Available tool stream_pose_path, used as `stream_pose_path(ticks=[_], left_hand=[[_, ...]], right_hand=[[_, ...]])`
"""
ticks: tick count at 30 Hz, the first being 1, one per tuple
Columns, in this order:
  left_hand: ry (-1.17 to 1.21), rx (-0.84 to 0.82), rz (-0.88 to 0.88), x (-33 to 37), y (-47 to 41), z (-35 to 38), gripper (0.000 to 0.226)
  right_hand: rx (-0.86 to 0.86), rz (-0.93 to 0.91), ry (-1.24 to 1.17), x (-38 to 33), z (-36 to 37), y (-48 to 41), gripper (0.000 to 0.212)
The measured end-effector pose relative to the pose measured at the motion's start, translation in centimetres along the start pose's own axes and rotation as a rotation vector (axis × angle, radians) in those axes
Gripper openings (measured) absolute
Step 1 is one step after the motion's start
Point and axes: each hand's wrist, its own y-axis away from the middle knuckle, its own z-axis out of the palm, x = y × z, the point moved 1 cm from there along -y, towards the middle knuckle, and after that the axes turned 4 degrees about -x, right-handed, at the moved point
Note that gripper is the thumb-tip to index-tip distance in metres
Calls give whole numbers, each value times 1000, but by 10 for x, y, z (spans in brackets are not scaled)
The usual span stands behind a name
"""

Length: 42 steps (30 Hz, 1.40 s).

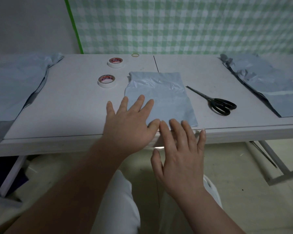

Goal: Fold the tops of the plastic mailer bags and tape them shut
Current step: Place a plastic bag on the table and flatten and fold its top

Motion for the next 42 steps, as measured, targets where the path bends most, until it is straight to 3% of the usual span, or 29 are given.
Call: stream_pose_path(ticks=[13,15,18,20,24,29,42], left_hand=[[0,-56,-31,1,-1,-4,60],[-17,86,-3,5,4,-5,53],[19,426,204,23,21,-2,43],[108,512,275,37,33,9,32],[191,544,149,49,53,21,28],[143,514,102,48,58,26,33],[92,555,-5,16,62,24,33]], right_hand=[[88,-9,88,22,7,-1,64],[94,-16,97,21,9,-1,67],[114,-24,110,22,13,0,72],[155,-24,109,24,18,0,72],[252,-10,88,23,24,0,52],[258,6,62,22,26,-1,47],[171,3,125,20,19,-2,70]])
